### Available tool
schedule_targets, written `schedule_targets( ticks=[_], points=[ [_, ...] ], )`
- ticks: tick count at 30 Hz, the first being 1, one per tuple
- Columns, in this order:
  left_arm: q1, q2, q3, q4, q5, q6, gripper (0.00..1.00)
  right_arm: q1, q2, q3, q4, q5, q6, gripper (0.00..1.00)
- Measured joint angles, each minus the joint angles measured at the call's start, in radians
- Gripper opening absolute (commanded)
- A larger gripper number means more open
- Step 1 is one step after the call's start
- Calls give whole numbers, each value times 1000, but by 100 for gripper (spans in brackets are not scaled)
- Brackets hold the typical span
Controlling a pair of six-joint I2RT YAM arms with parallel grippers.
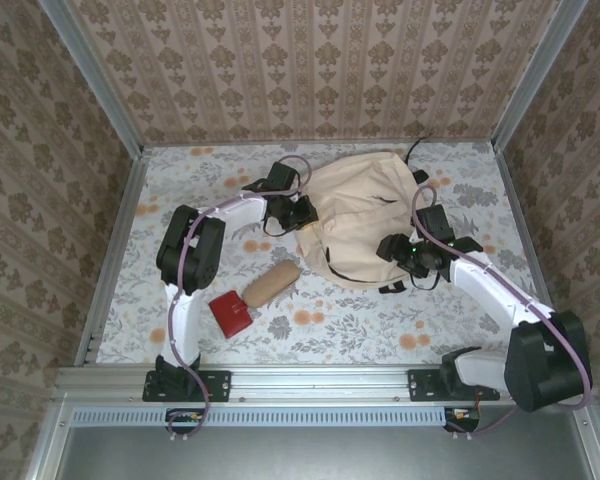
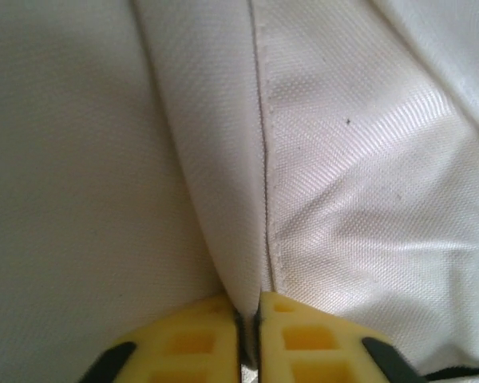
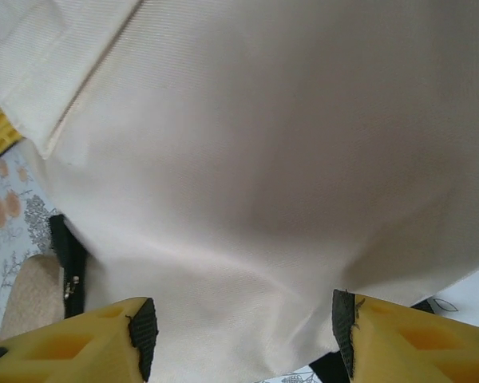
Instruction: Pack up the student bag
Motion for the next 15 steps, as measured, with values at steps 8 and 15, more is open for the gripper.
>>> schedule_targets(
  ticks=[8,15],
  points=[
    [32,-74,-82,42,0,0,0,34,128,-1,73,3,-4,55],
    [145,-278,-275,87,0,0,0,77,336,136,121,4,-32,53]
  ],
)
